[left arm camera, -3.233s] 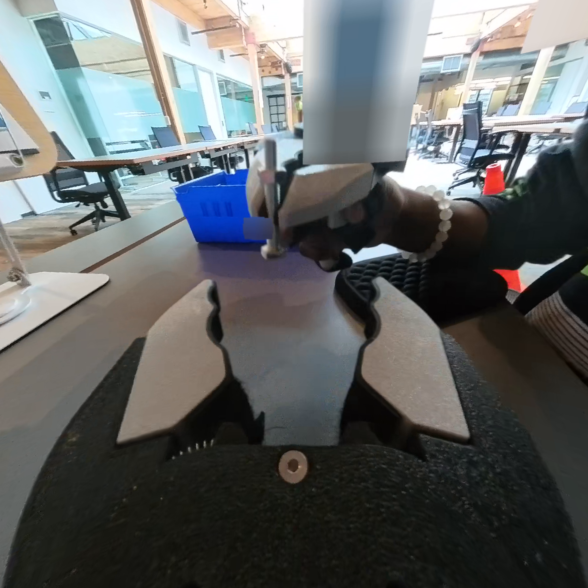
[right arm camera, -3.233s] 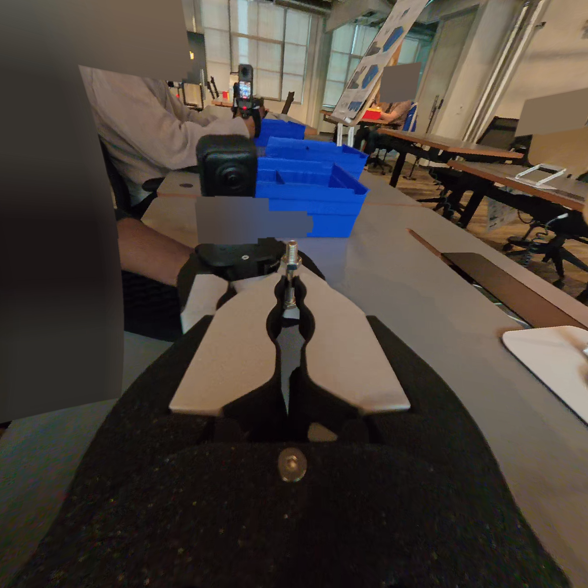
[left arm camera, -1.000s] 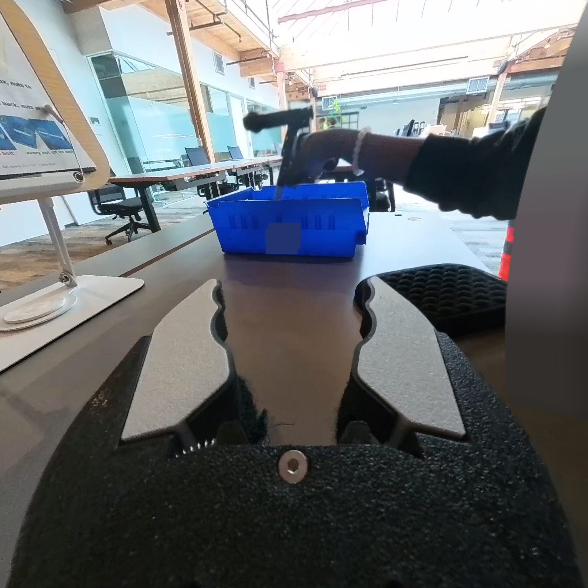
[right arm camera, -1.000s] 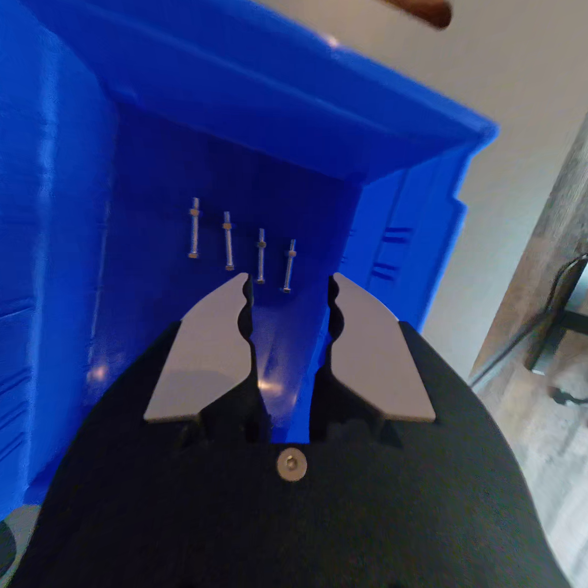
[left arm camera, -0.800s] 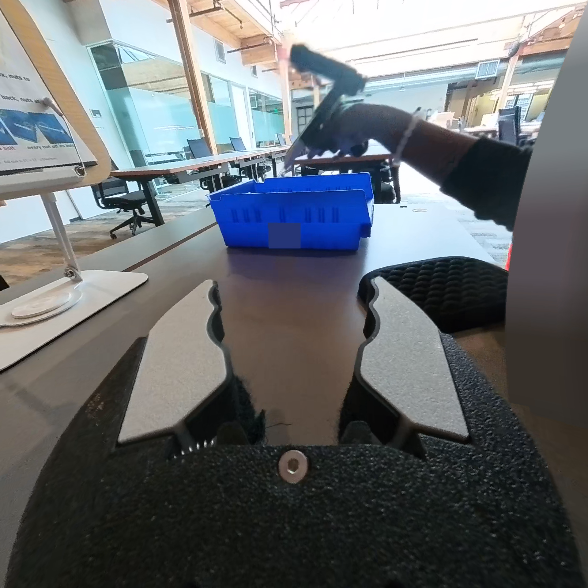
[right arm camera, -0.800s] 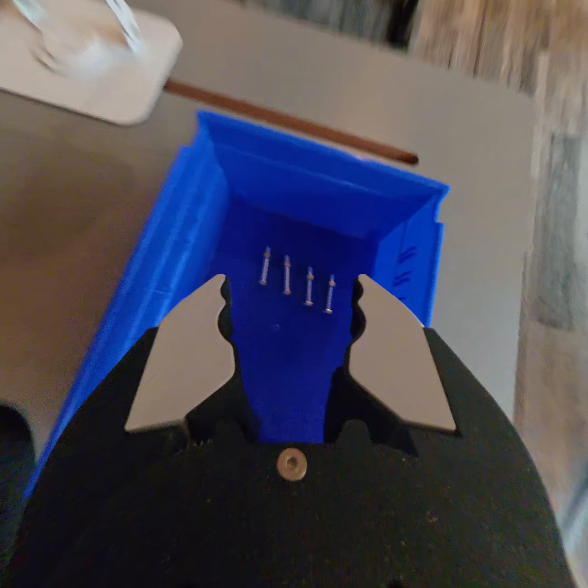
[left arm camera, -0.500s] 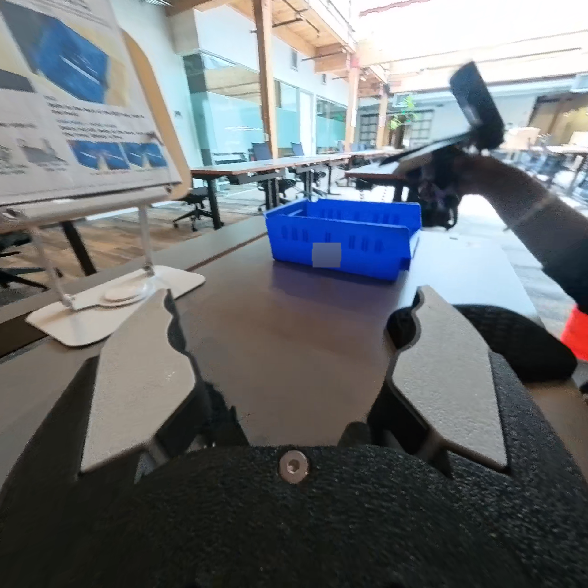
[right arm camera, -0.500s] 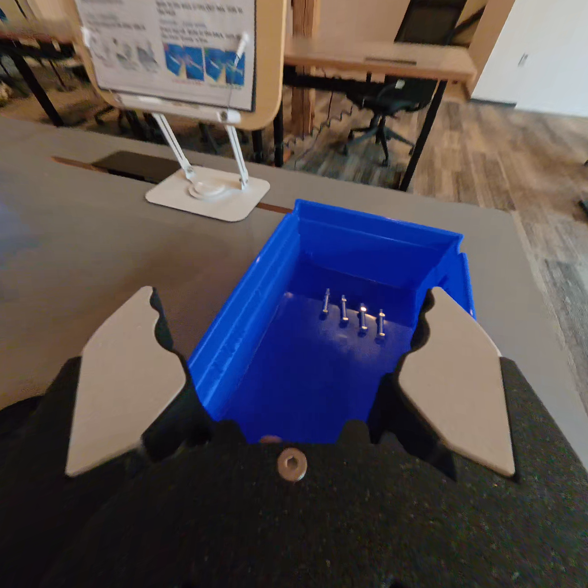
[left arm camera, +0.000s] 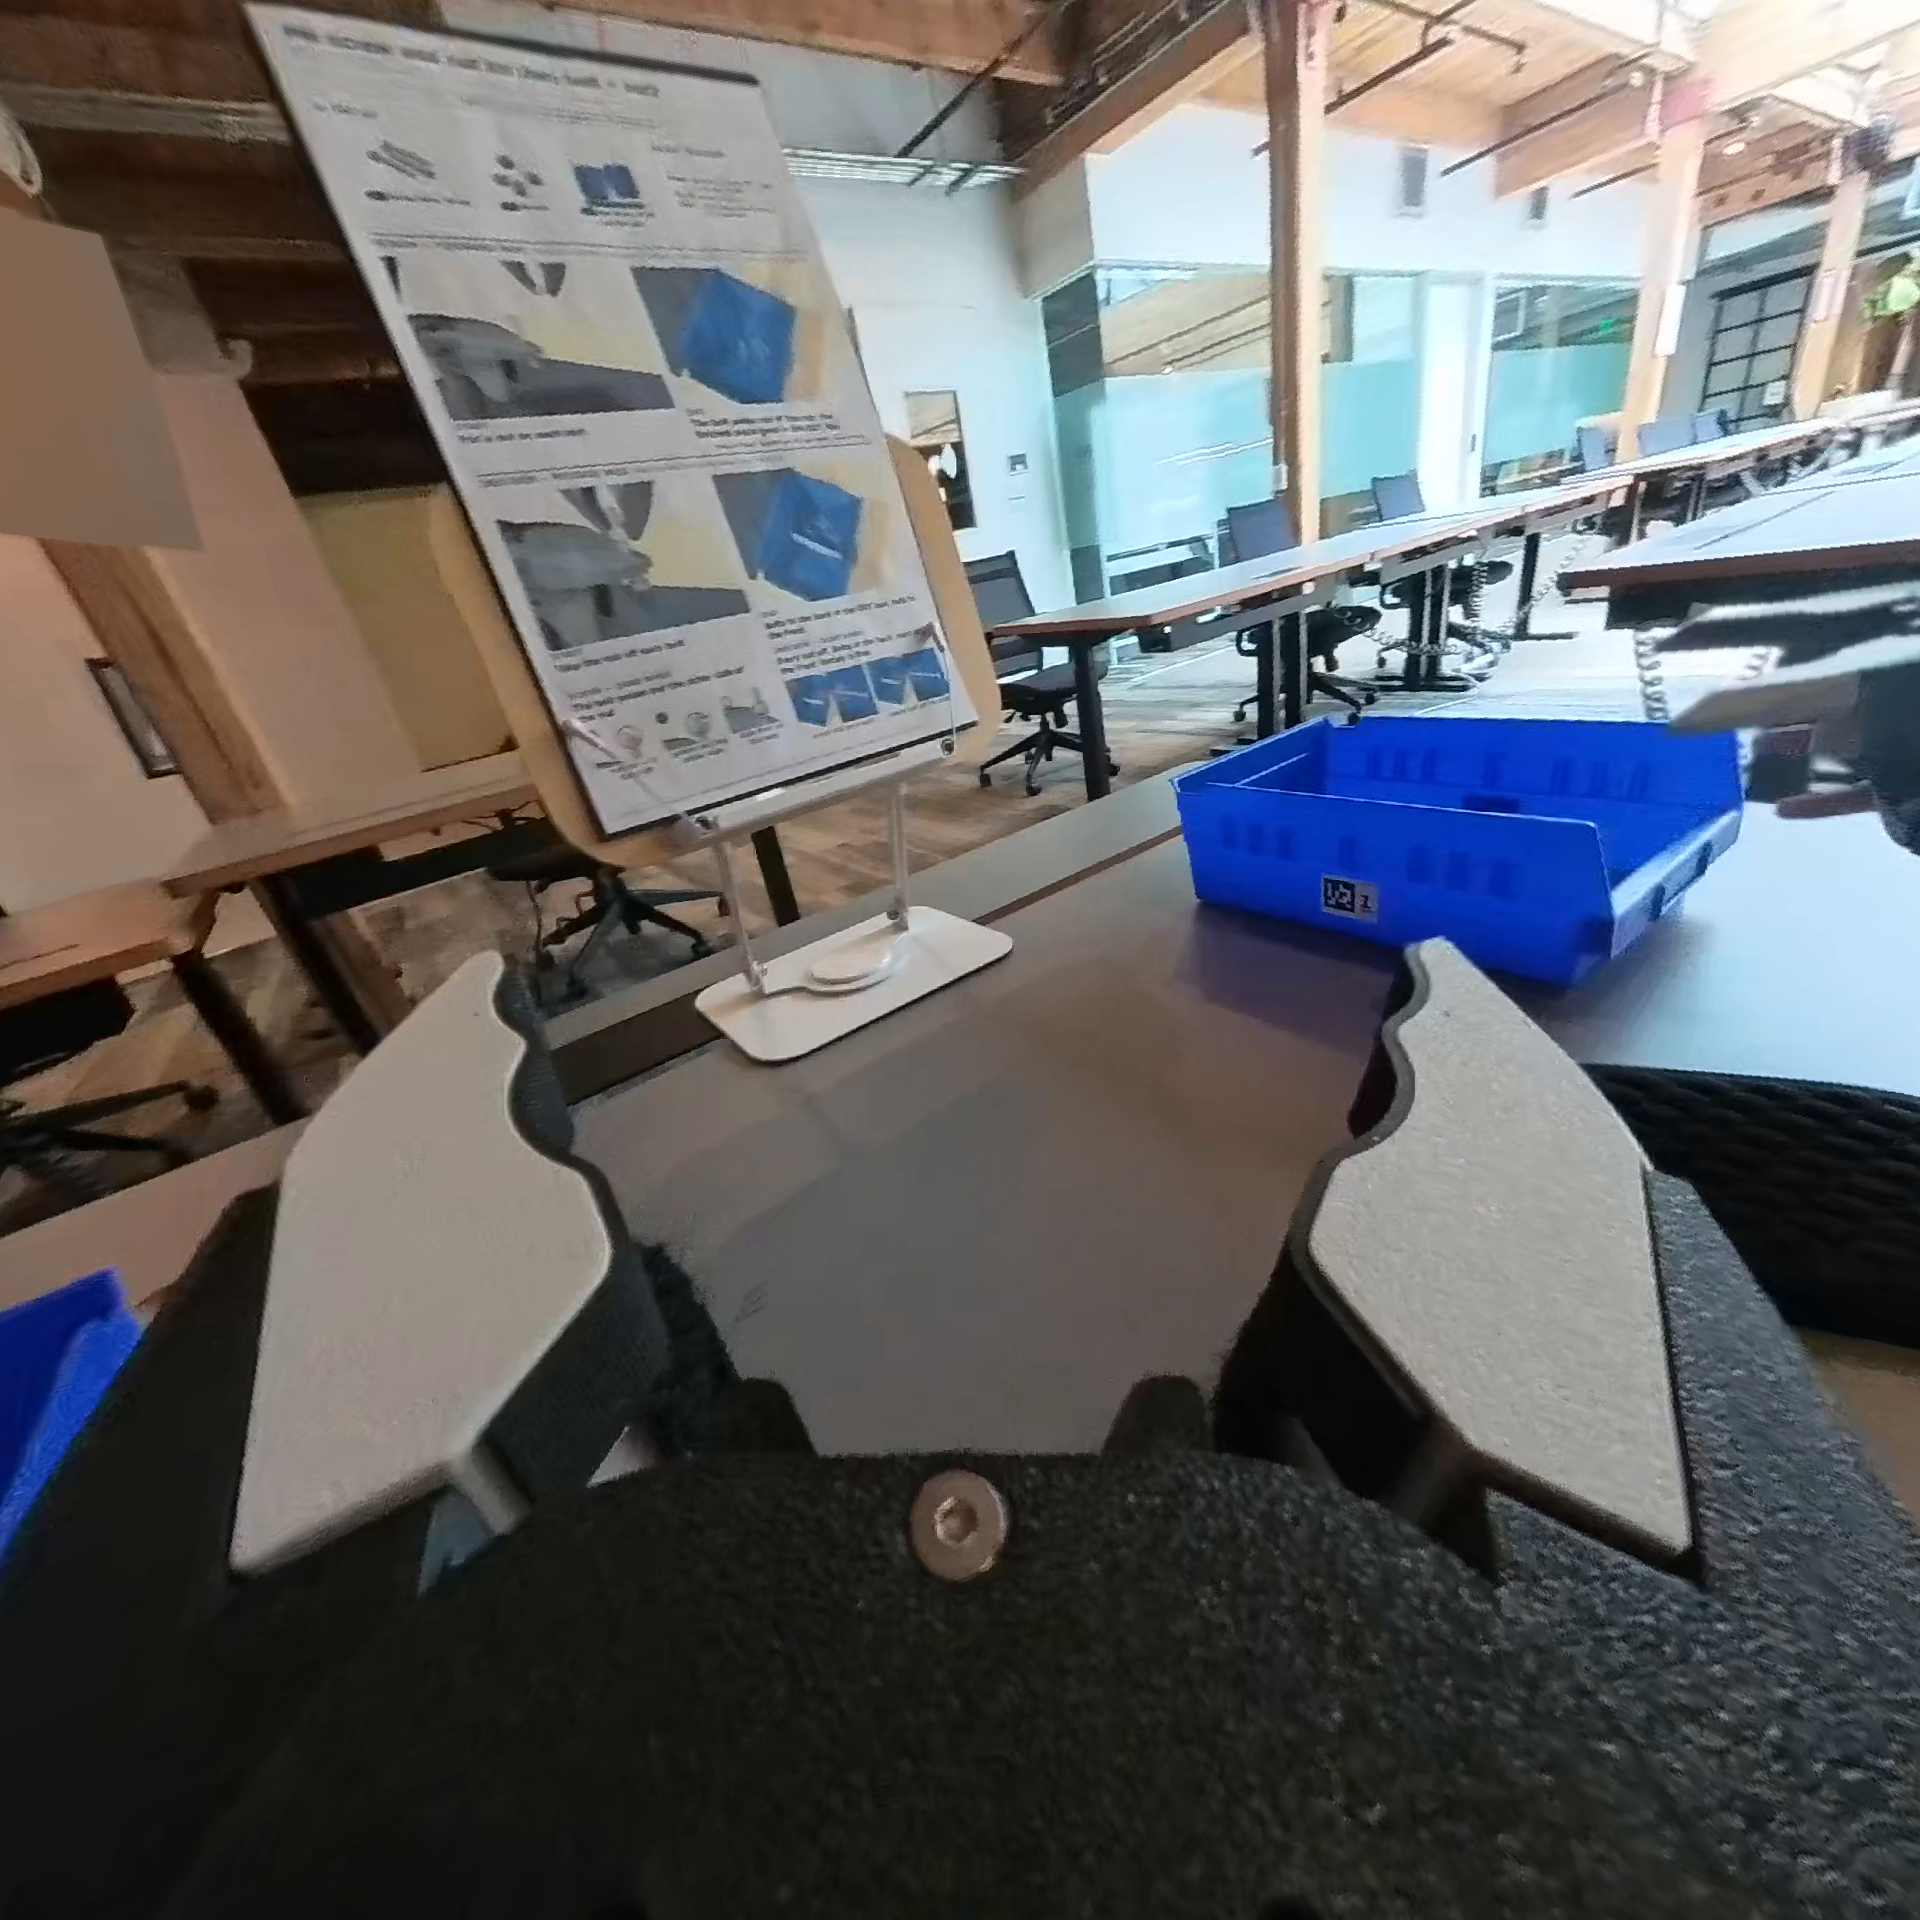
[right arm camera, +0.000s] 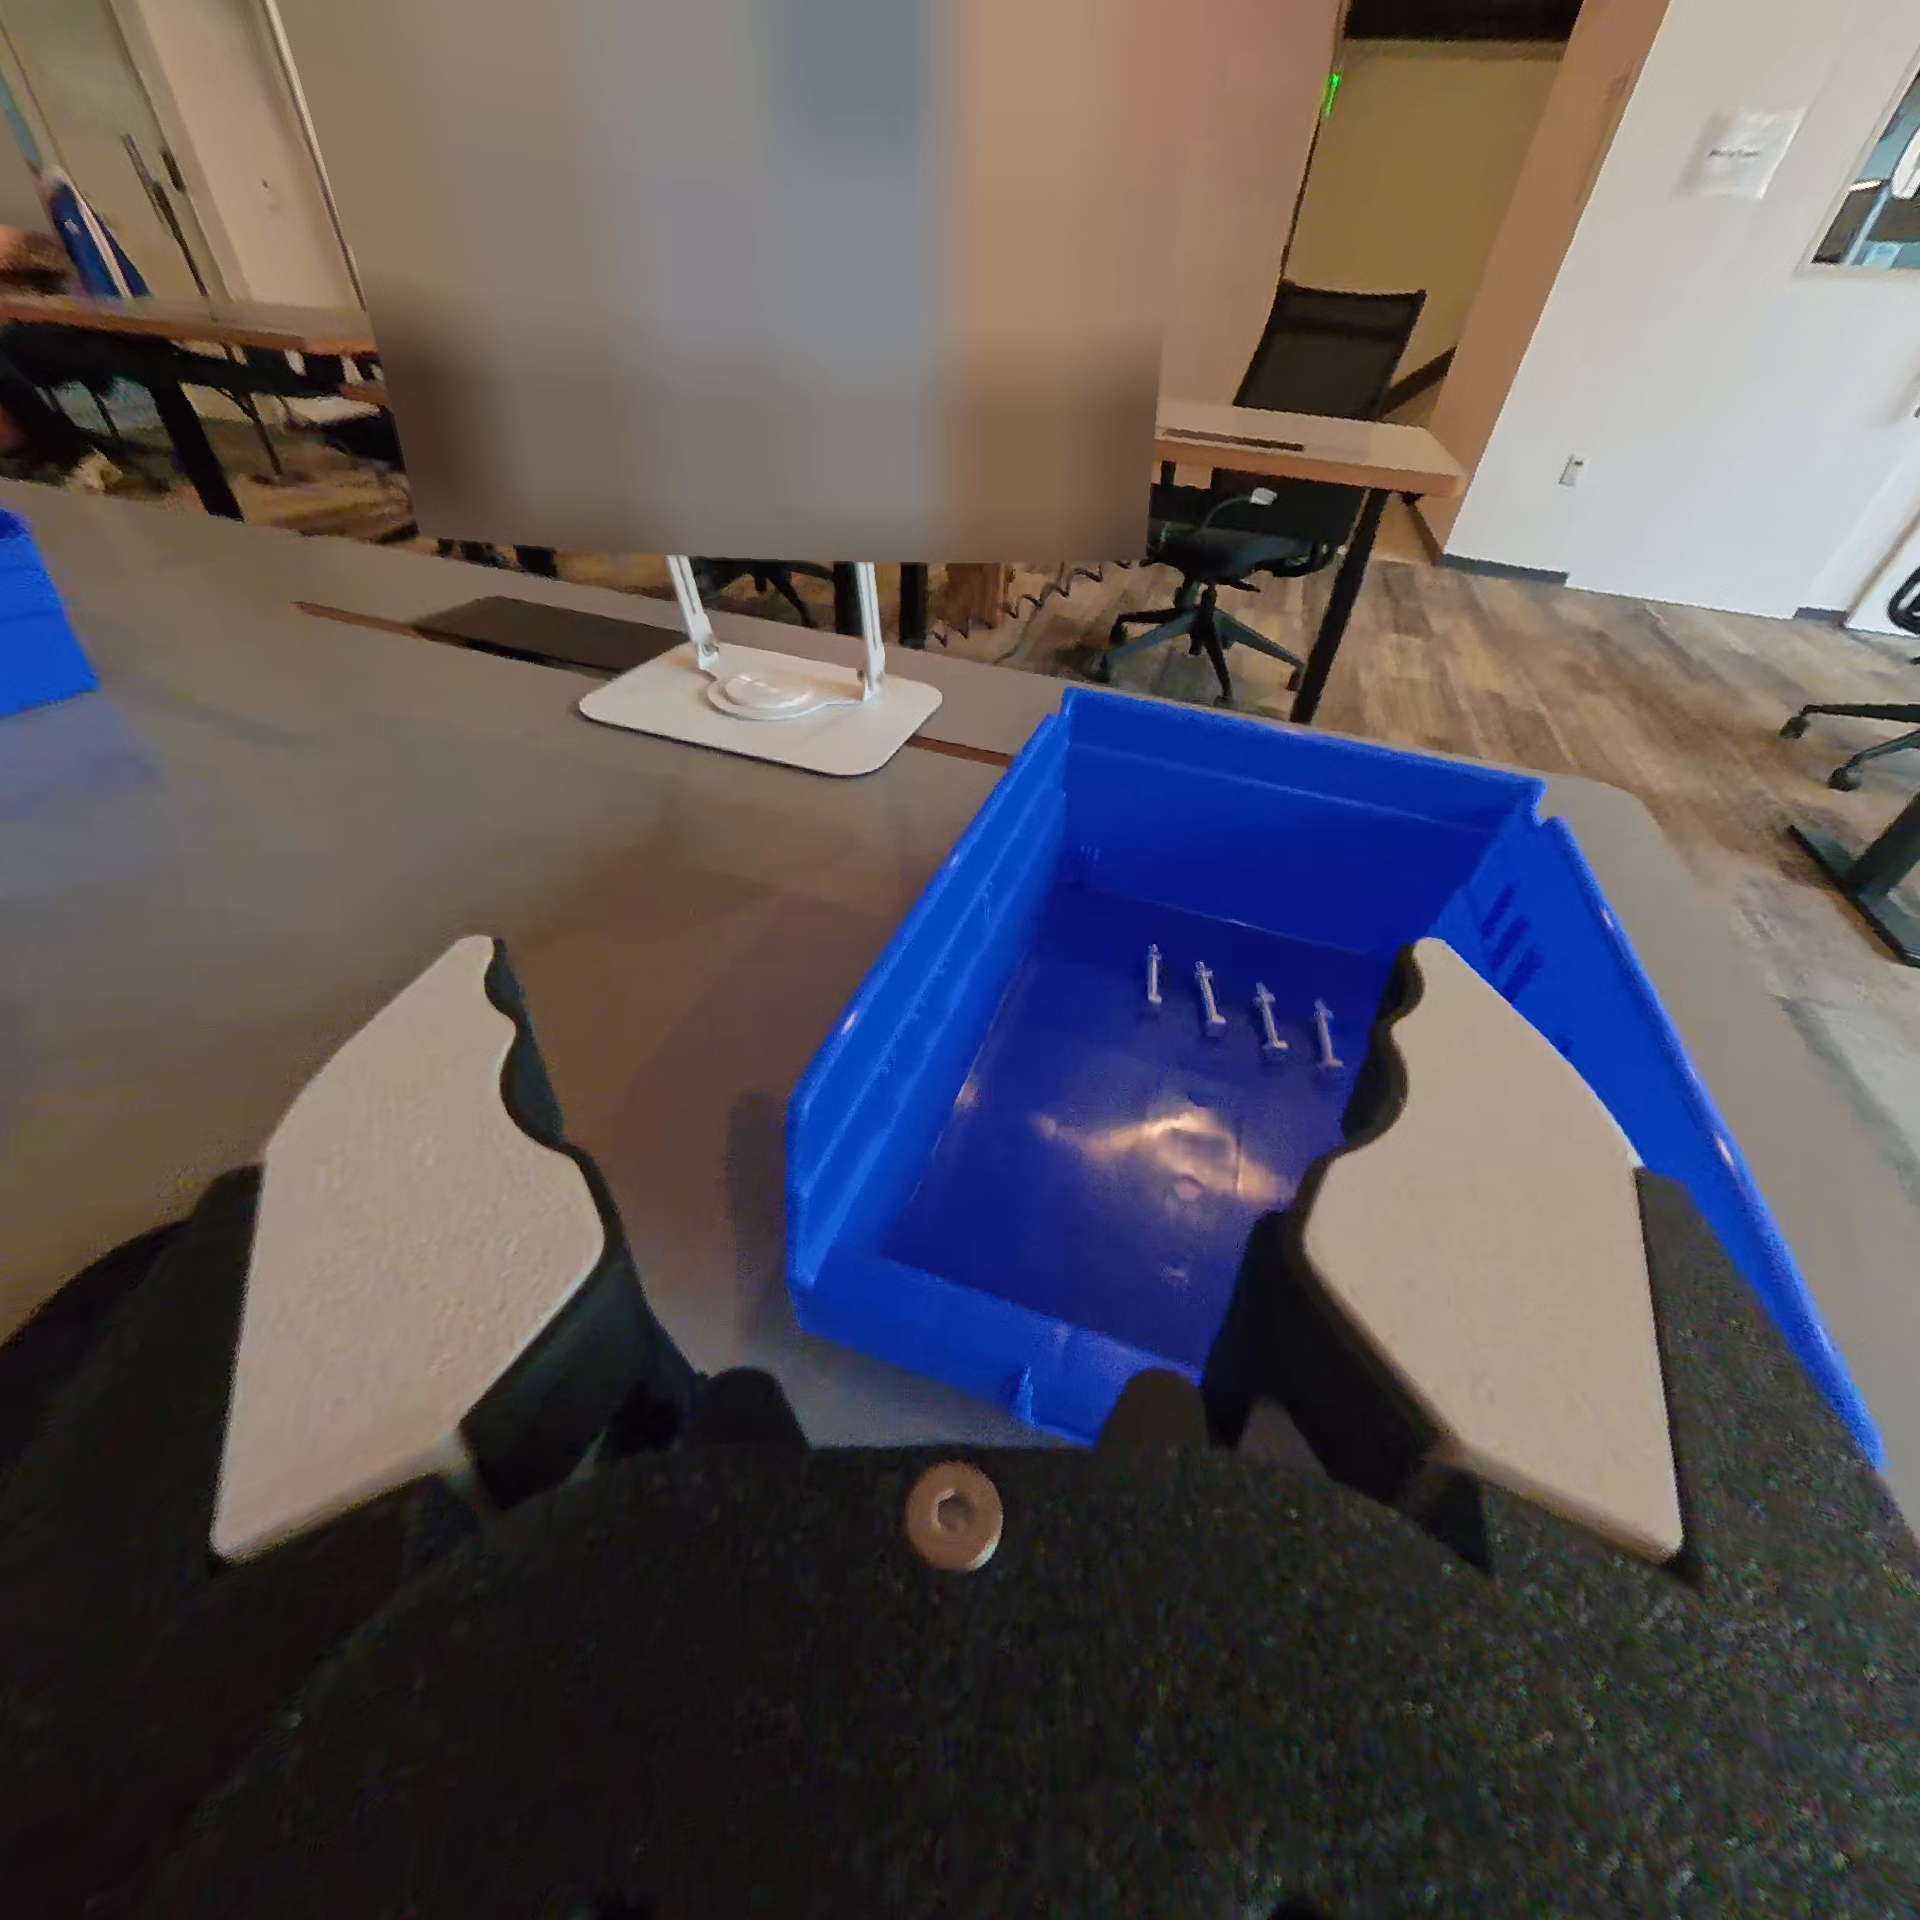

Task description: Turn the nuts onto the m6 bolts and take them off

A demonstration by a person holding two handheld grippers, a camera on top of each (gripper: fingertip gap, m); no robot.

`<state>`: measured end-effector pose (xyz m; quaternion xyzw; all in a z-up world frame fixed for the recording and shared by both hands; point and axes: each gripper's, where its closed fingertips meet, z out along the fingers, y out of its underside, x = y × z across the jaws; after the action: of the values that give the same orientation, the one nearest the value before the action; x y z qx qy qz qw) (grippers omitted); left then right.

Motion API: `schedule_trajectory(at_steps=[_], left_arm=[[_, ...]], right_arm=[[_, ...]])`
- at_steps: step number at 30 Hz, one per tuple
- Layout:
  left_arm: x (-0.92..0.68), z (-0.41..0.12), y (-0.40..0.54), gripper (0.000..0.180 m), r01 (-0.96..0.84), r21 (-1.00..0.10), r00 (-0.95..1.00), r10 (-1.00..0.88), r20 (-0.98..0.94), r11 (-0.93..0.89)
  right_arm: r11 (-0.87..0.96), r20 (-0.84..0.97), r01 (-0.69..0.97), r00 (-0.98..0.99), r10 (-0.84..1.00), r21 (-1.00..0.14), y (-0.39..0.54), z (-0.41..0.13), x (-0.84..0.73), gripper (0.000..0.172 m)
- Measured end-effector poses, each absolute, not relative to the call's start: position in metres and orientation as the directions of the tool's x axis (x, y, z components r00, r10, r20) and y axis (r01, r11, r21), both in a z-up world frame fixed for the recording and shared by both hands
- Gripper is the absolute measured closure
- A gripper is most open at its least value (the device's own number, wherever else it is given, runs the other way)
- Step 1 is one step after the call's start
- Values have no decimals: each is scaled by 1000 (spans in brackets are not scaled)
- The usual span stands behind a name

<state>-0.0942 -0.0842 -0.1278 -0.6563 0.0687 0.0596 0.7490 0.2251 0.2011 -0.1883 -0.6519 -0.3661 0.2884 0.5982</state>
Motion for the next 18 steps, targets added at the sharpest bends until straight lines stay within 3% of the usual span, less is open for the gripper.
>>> schedule_trajectory(at_steps=[7,13,18], left_arm=[[-126,-138,-135,36,-138,-983,972,207,-110,123],[-192,-180,-172,46,-147,-988,862,485,-150,-44],[-227,-203,-189,56,-117,-988,807,570,-156,-103]], right_arm=[[-62,165,321,632,757,-945,192,-224,214,26],[-126,184,389,667,722,-913,193,-251,202,31],[-113,226,423,670,707,-899,197,-258,196,60]])
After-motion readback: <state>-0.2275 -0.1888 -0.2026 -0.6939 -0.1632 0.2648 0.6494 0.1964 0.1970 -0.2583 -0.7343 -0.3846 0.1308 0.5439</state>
